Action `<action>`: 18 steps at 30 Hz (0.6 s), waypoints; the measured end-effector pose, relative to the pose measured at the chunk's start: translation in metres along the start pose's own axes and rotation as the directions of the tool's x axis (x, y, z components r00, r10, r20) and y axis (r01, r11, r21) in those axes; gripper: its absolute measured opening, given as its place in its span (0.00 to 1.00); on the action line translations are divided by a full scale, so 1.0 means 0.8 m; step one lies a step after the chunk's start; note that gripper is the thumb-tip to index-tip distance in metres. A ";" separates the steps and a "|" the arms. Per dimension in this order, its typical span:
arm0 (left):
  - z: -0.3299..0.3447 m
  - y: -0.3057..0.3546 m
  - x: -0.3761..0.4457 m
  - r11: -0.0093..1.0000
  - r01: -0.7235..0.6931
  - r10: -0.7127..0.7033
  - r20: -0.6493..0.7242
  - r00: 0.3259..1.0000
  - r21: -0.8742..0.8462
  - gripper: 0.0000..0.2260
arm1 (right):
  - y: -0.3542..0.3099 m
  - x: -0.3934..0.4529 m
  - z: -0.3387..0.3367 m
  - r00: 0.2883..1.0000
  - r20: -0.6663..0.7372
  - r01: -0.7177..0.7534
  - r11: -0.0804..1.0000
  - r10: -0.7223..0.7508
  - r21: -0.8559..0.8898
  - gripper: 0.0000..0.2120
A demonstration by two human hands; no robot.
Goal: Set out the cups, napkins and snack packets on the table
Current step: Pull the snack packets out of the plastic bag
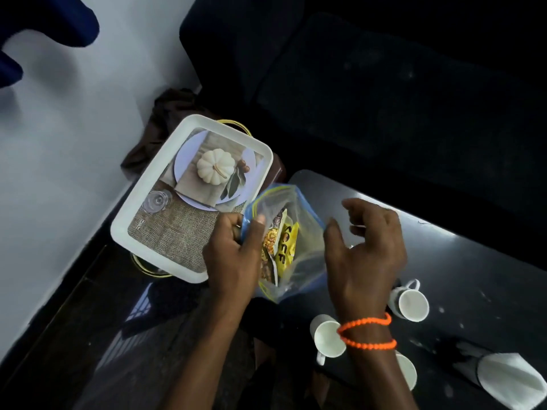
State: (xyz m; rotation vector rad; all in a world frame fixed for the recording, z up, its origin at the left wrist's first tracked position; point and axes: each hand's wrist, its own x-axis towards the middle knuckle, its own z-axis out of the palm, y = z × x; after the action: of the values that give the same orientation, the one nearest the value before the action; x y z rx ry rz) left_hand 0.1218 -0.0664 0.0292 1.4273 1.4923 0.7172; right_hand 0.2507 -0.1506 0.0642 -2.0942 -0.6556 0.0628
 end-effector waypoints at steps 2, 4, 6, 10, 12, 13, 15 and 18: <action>0.000 -0.004 -0.006 1.000 -0.011 0.011 0.006 1.000 0.010 0.06 | -0.020 -0.010 0.011 0.979 0.022 0.202 0.976 -0.204 0.083 0.09; 0.000 -0.007 -0.010 1.000 0.021 -0.021 -0.010 1.000 0.011 0.05 | -0.026 -0.010 0.038 0.945 0.283 0.156 0.986 -0.165 0.055 0.08; -0.001 -0.007 -0.012 0.998 0.048 -0.050 -0.045 0.998 -0.028 0.04 | -0.017 -0.010 0.077 0.779 0.617 0.082 0.958 0.111 -0.276 0.07; -0.002 -0.009 -0.006 0.995 0.056 -0.064 -0.082 0.995 -0.087 0.07 | 0.013 -0.029 0.139 0.426 0.791 -0.063 0.886 0.440 -0.459 0.17; -0.003 -0.012 -0.002 0.995 0.050 -0.057 -0.085 0.995 -0.083 0.08 | 0.020 -0.045 0.154 0.441 0.781 -0.049 0.881 0.443 -0.471 0.18; -0.004 -0.014 0.000 0.996 0.047 -0.053 -0.090 0.995 -0.073 0.08 | 0.022 -0.051 0.159 0.476 0.771 -0.015 0.881 0.422 -0.473 0.17; -0.006 -0.018 0.004 0.997 0.051 -0.056 -0.112 0.992 -0.049 0.09 | 0.021 -0.056 0.160 0.553 0.746 0.051 0.878 0.372 -0.476 0.15; -0.010 -0.023 0.014 0.998 0.062 -0.063 -0.162 0.985 -0.011 0.12 | -0.001 -0.046 0.136 0.650 0.707 0.090 0.895 0.279 -0.436 0.12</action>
State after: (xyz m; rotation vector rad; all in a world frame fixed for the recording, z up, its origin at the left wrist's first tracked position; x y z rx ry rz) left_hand 0.1079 -0.0567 0.0138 1.3376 1.6512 0.8144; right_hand 0.1880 -0.0848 -0.0064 -2.5202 -1.1321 1.0048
